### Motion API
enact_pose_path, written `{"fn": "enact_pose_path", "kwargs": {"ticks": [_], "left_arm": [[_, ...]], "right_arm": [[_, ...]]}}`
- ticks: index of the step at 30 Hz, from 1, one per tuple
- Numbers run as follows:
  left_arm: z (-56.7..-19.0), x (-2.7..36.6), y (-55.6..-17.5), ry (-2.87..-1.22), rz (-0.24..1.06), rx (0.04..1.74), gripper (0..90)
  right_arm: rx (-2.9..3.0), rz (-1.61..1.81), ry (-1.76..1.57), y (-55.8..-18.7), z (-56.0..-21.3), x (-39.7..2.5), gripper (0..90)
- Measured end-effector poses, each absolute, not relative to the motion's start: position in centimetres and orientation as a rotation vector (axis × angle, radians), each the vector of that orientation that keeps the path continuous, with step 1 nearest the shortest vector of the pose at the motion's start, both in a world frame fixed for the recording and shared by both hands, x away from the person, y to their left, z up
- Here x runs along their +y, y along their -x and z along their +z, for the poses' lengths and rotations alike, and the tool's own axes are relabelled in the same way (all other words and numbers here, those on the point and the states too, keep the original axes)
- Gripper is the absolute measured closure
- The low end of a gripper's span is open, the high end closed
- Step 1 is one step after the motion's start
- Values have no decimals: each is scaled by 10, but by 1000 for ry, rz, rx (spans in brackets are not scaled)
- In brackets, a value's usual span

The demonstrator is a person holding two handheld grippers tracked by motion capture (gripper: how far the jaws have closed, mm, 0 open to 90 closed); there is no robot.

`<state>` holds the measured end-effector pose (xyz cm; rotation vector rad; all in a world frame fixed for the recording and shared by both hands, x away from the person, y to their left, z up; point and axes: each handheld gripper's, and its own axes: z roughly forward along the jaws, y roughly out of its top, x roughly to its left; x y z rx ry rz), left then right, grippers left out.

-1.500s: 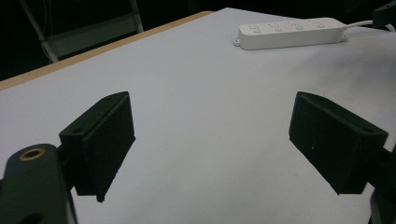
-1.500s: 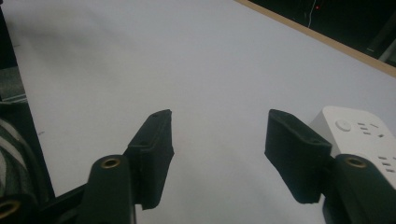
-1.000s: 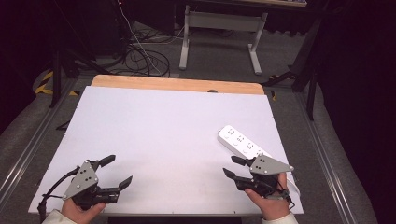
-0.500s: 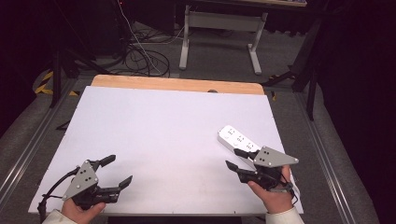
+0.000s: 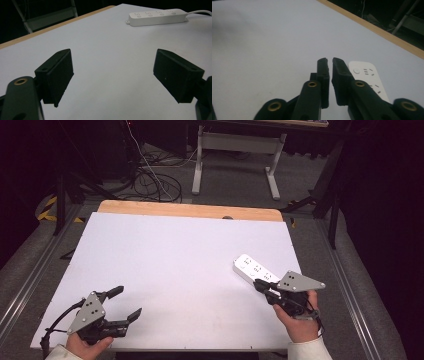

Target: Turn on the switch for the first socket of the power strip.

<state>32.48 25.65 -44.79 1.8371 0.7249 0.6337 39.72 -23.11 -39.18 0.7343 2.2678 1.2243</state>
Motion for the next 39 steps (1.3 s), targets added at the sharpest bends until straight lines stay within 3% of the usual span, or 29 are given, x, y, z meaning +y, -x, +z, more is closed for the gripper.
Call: {"fn": "enact_pose_path", "kwargs": {"ticks": [39], "left_arm": [[-448,256,-325,-1850,633,731,176]], "right_arm": [[2296,822,-1168,-436,-425,-273,900]]}}
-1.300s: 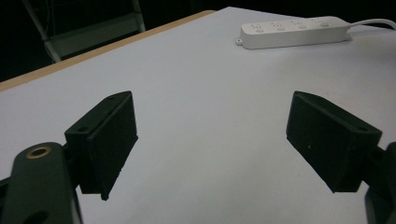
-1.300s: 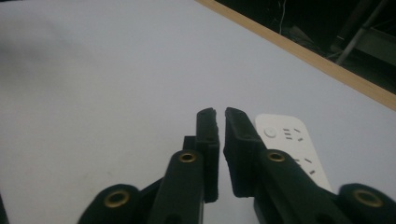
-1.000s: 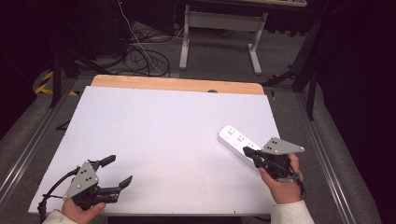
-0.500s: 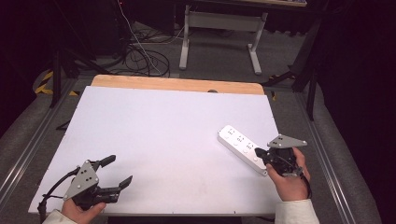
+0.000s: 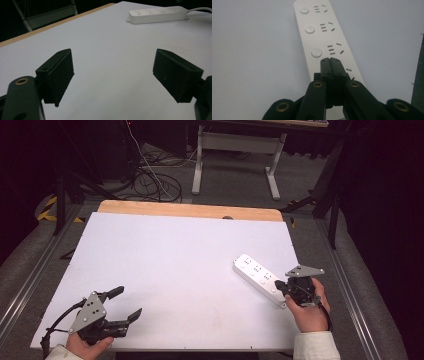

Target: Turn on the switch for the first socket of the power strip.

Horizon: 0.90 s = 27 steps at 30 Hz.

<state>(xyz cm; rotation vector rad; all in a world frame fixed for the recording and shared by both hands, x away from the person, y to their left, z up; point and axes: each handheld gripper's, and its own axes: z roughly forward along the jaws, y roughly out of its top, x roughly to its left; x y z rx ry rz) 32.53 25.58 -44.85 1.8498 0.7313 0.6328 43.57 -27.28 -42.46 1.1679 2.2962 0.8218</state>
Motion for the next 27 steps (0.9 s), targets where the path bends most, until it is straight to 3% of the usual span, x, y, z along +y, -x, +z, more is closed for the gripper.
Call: {"fn": "enact_pose_path", "kwargs": {"ticks": [27], "left_arm": [[-449,255,-326,-1852,625,739,176]], "right_arm": [[2332,780,-1190,-443,-444,-269,900]]}}
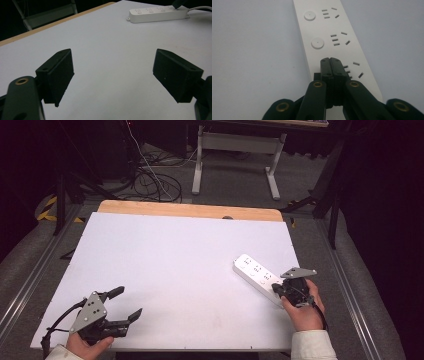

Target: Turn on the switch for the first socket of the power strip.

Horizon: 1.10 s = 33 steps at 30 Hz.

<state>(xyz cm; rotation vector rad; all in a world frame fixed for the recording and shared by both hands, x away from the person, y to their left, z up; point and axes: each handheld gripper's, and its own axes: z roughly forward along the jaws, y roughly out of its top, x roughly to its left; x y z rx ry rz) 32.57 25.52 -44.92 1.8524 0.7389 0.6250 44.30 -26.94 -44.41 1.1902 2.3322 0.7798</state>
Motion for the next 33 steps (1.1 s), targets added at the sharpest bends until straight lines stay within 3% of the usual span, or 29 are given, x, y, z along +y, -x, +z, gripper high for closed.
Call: {"fn": "enact_pose_path", "kwargs": {"ticks": [33], "left_arm": [[-449,255,-325,-1856,636,732,176]], "right_arm": [[2338,791,-1215,-445,-448,-270,900]]}}
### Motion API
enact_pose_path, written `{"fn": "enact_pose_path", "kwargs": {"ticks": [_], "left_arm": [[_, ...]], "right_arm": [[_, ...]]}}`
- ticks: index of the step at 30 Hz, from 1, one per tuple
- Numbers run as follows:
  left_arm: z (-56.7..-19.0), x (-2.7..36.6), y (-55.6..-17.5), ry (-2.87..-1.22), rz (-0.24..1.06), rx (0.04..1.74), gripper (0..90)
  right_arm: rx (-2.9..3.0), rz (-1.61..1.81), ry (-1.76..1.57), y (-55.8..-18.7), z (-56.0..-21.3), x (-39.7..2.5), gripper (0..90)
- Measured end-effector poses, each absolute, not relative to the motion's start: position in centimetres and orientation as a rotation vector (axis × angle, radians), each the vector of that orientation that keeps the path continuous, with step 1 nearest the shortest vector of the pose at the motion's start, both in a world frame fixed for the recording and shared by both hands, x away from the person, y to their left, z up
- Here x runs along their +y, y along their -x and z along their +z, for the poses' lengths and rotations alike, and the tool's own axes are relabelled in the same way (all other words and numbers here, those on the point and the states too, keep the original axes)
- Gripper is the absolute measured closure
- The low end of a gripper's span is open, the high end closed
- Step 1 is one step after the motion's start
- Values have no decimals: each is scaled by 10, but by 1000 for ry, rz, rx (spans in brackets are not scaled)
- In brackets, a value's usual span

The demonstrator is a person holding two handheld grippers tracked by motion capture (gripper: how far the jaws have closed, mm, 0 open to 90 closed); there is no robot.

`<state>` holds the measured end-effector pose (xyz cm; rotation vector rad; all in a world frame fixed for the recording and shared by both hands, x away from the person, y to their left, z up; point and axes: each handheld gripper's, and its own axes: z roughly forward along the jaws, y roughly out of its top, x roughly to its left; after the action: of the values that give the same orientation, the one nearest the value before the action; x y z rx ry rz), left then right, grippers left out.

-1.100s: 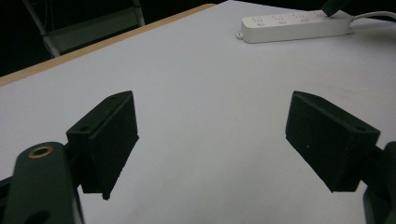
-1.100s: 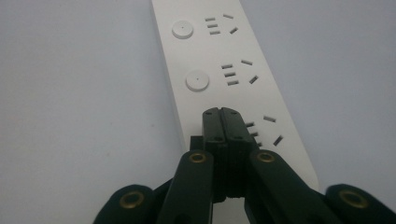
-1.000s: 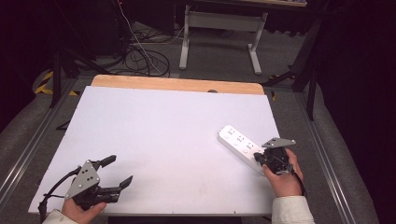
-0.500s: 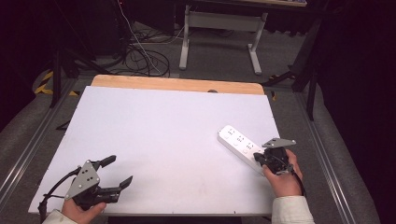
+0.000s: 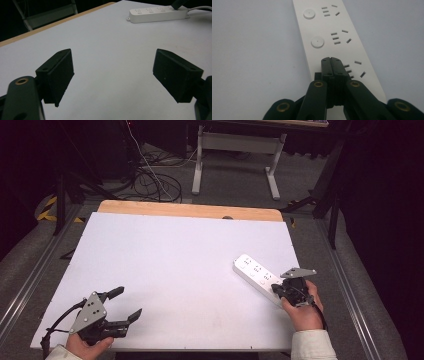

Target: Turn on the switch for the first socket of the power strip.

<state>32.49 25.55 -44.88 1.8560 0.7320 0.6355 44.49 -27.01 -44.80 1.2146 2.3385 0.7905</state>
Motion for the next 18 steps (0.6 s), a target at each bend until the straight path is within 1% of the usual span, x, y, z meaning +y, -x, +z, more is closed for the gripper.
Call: {"fn": "enact_pose_path", "kwargs": {"ticks": [18], "left_arm": [[-449,255,-325,-1857,636,736,176]], "right_arm": [[2331,772,-1231,-444,-449,-268,900]]}}
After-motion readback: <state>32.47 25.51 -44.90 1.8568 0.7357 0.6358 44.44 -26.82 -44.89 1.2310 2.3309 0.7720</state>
